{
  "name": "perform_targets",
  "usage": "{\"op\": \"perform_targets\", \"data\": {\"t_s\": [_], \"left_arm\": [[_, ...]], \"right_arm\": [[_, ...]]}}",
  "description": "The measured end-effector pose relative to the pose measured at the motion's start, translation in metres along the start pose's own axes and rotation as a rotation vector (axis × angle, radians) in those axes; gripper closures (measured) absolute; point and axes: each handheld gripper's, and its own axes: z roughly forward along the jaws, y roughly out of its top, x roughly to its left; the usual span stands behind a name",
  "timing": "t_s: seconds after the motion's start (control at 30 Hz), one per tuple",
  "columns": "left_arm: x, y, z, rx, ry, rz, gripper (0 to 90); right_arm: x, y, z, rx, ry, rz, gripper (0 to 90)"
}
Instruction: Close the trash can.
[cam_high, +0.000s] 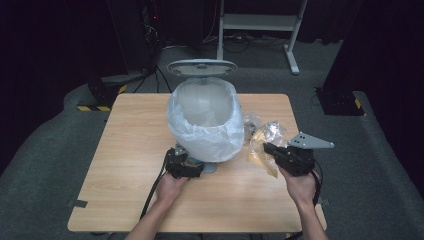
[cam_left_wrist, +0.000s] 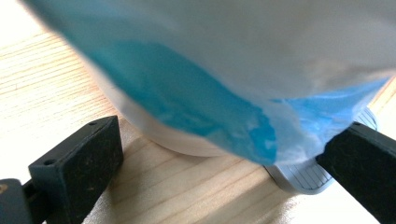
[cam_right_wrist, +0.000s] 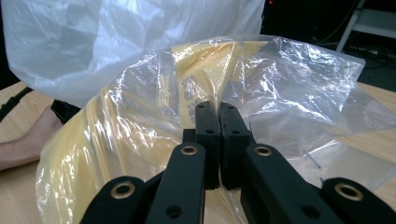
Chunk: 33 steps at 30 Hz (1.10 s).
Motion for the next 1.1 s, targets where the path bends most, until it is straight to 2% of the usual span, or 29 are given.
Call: {"op": "perform_targets", "data": {"t_s": [0.2, 0.53, 0.7, 0.87, 1.1], "left_arm": [[0.000, 0.000, 0.000, 0.000, 0.000, 0.000, 0.7], [0.000, 0.000, 0.000, 0.001, -0.001, 0.001, 0.7], [0.000, 0.000, 0.000, 0.001, -0.001, 0.000, 0.7], [0.000, 0.000, 0.000, 0.001, -0.001, -0.001, 0.6], [0.000, 0.000, 0.000, 0.001, -0.001, -0.001, 0.6]], "right_arm": [[0.000, 0.015, -0.002, -0.018, 0.026, -0.008, 88.6], [0.005, 0.044, 0.000, -0.026, 0.061, -0.047, 88.5], [0.008, 0.060, 0.006, -0.027, 0.100, -0.060, 88.5], [0.010, 0.068, 0.012, -0.020, 0.120, -0.065, 88.5], [0.017, 0.089, 0.024, -0.013, 0.144, -0.090, 88.5]]}}
